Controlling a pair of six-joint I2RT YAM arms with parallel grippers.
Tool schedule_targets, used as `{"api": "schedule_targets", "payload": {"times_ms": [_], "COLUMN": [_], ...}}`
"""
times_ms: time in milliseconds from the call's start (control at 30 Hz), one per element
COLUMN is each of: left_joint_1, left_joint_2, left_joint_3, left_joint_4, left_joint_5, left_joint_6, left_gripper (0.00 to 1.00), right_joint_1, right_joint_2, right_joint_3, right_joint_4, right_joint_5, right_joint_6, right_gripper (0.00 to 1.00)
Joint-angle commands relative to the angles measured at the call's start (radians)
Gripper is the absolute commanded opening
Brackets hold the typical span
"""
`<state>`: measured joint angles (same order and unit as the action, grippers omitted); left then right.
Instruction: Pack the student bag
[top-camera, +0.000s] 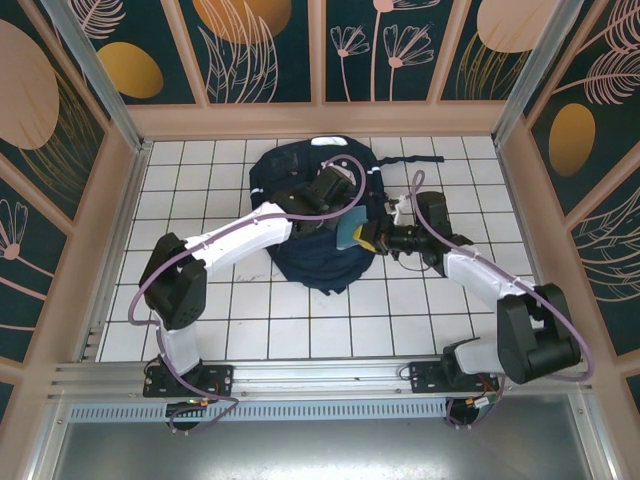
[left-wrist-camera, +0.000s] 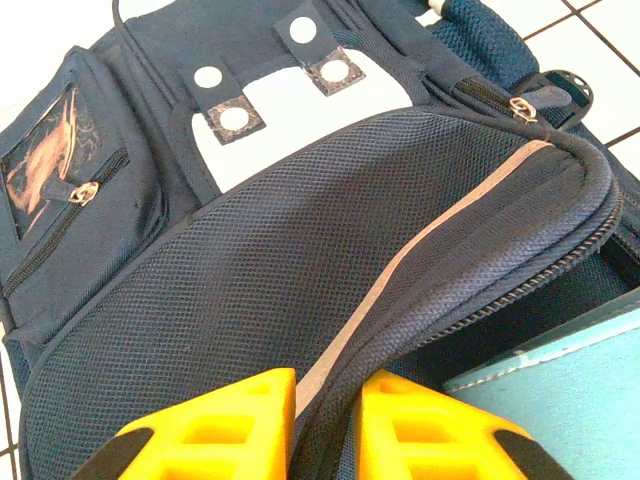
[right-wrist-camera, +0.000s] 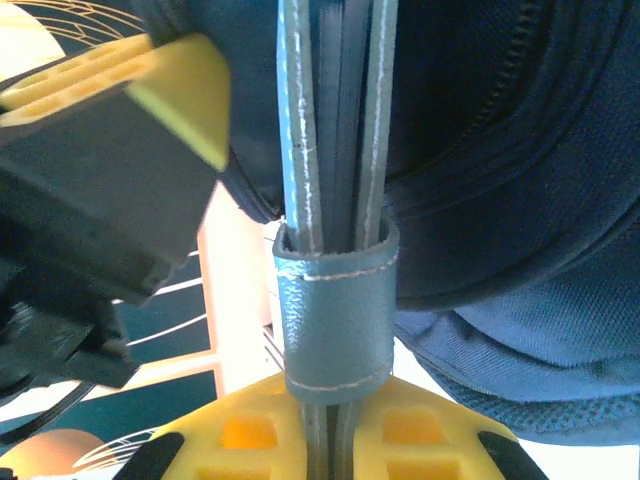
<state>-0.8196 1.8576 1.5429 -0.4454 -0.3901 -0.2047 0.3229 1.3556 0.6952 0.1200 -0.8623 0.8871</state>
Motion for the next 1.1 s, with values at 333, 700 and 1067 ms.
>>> {"api": "schedule_targets", "payload": {"times_ms": [333,700,1067], "left_joint_1": [0.039,0.045,0.075], "left_joint_2": [-0.104,-0.137,-0.182], "left_joint_3": [-0.041,-0.095,-0.104], "left_joint_4": [0.093,0.129,0.144], "left_joint_5": [-0.001,0.065,0.149], "left_joint_6": [-0.044,-0.053,-0.093], "left_gripper": [0.17,0.17,0.2], "right_joint_1": [0.025,0.123,0.181], "right_joint_2": [0.167,0.357,0.545], "right_joint_3": [0.107,0.247,0.318], "right_joint_4": [0.22,0.247,0.532], "right_joint_5": [0.133,0.44,0.392], "right_joint_6": [0.266,0.493,0.634], "right_gripper": [0.12,0.12,0.37]}}
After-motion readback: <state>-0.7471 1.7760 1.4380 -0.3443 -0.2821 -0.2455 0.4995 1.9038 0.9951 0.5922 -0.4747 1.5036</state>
